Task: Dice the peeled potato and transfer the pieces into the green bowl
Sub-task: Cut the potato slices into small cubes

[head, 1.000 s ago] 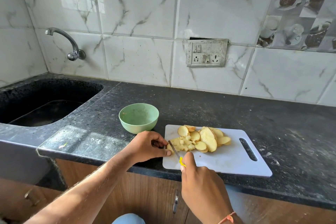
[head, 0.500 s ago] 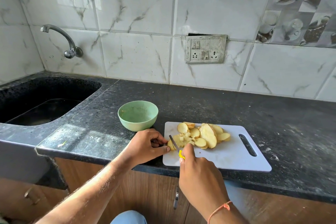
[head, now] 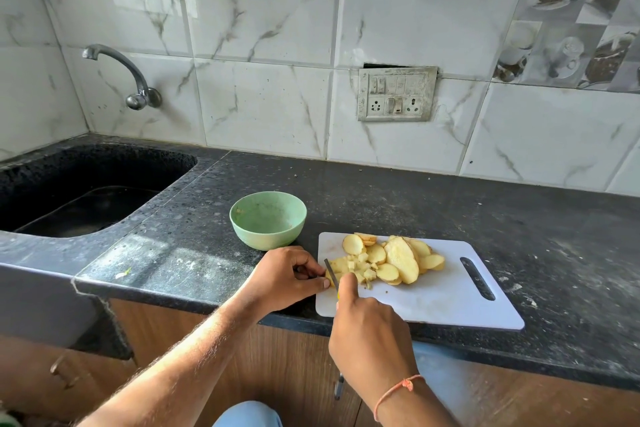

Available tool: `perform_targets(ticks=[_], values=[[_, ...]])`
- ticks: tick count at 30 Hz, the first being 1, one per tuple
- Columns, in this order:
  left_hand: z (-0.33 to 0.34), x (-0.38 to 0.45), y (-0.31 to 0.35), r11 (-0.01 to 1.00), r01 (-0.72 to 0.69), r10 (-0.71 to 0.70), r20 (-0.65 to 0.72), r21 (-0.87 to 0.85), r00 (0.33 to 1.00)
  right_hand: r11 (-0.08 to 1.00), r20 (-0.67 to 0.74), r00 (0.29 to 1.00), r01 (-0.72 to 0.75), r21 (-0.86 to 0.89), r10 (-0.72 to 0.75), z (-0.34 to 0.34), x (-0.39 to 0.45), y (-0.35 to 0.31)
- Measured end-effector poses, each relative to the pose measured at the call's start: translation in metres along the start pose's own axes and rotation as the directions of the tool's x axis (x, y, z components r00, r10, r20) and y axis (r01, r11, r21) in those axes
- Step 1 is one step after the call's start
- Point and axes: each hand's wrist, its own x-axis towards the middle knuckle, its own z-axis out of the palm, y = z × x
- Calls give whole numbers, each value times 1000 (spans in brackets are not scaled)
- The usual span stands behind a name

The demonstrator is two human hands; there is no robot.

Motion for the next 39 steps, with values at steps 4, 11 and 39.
perform_targets(ticks=[4, 11, 39], values=[[0, 1, -1, 1000, 25, -25, -2, 2, 1000, 1000, 28, 1000, -2, -14, 2, 4, 3, -2], [0, 2, 1, 999, 32, -32, -2, -2, 999, 999, 47, 998, 46, 3, -46, 0, -10, 9], [2, 2, 12, 993, 120, -120, -19, -16, 993, 187, 84, 977, -122, 975, 198, -21, 33, 191]])
